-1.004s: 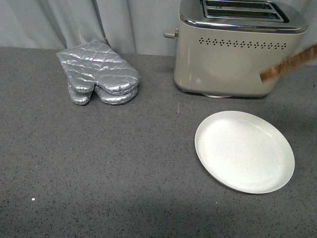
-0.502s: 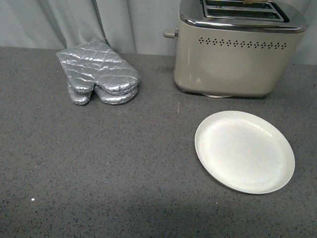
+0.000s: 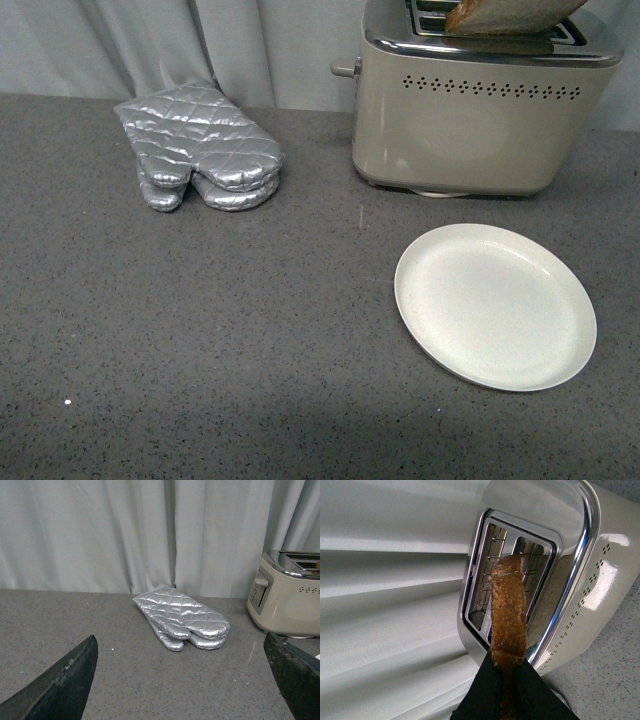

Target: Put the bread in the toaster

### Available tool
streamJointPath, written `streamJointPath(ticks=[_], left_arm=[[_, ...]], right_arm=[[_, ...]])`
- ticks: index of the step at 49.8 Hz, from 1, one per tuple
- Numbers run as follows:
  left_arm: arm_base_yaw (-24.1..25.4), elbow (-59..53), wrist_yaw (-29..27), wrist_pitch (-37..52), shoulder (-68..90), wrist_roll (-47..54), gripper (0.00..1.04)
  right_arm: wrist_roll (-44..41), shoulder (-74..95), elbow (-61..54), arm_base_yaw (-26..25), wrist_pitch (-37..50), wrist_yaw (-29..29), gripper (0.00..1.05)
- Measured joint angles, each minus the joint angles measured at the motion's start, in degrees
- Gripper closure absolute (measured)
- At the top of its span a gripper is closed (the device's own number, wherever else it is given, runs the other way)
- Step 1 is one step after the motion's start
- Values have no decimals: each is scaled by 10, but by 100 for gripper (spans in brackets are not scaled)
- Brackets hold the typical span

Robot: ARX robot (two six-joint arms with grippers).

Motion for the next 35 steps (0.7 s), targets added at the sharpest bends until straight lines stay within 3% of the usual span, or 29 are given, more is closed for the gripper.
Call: streamJointPath(ticks=[32, 35], left_arm=[[0, 0, 0, 0, 0, 0, 7], [0, 0, 0, 0, 0, 0, 7]], right_arm=[[1, 108, 121, -6, -71, 8, 104], [-19, 117, 135, -9, -74, 9, 93]])
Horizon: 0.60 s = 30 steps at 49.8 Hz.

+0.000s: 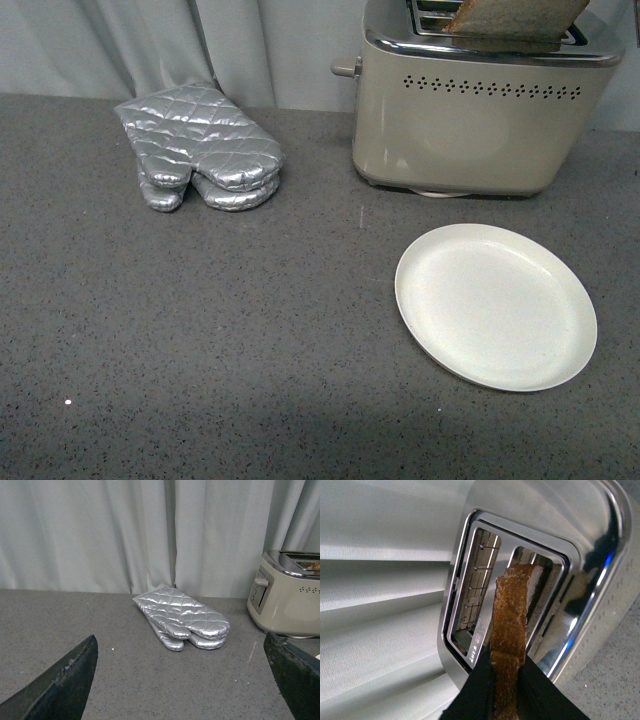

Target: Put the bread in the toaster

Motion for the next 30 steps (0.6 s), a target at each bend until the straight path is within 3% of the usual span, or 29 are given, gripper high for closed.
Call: streamJointPath(ticks=[5, 10, 17, 24, 30], left_arm=[[0, 0, 0, 0, 0, 0, 7], [0, 0, 0, 0, 0, 0, 7], [0, 0, 0, 0, 0, 0, 7], [0, 0, 0, 0, 0, 0, 7], [0, 0, 0, 0, 0, 0, 7]], right_arm=[[-45, 1, 2, -3, 21, 3, 77], [-143, -16, -9, -3, 68, 14, 56], [-243, -57, -45, -1, 122, 23, 36], [-412, -138, -138, 8, 241, 56, 10], [-606, -226, -260, 18, 371, 76, 10]])
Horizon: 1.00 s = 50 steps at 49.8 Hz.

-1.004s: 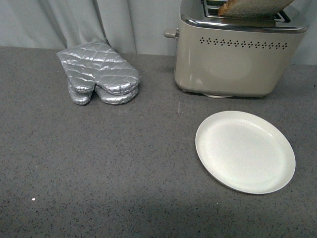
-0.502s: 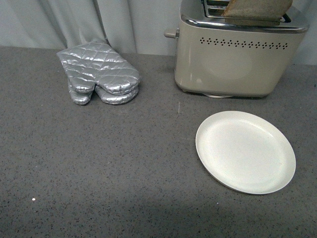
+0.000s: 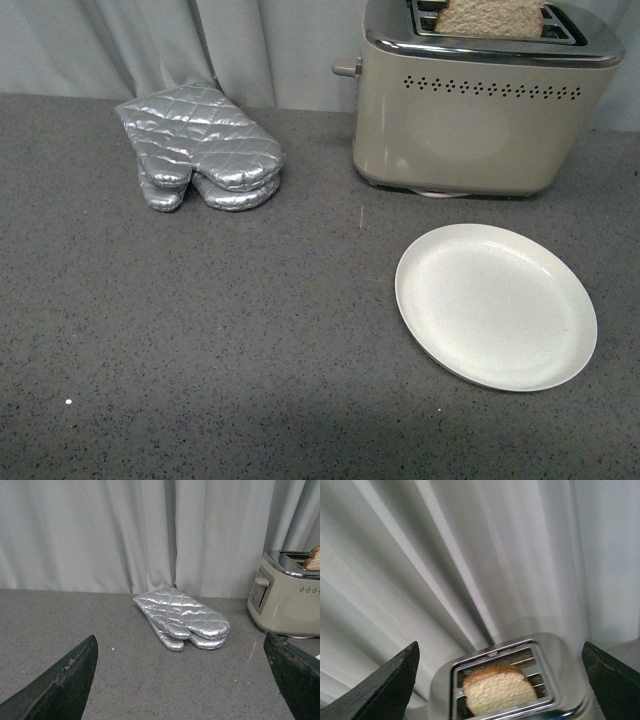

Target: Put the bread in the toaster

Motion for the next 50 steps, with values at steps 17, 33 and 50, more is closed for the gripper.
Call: streamJointPath(ticks=[17, 33, 50], left_arm=[[0, 0, 0, 0, 0, 0, 7], [0, 0, 0, 0, 0, 0, 7], [0, 0, 0, 0, 0, 0, 7]], right_arm=[[-313, -196, -258, 9, 129, 19, 10], [-319, -380, -456, -56, 111, -59, 24], [-255, -487, -518, -125, 68, -183, 78]])
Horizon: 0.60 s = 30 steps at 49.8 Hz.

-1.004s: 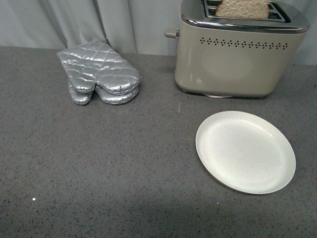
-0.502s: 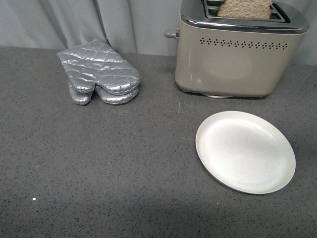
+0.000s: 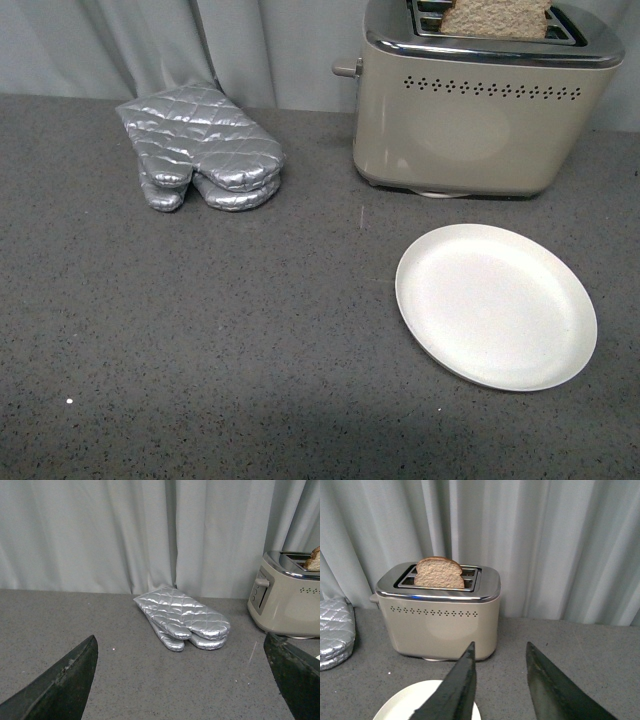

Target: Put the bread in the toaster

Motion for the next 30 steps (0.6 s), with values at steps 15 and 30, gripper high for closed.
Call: streamJointPath(ticks=[15, 30], left_arm=[[0, 0, 0, 0, 0, 0, 7], [0, 0, 0, 0, 0, 0, 7]], right_arm=[[4, -102, -31, -22, -67, -7, 104], [4, -167, -50, -22, -107, -7, 104]])
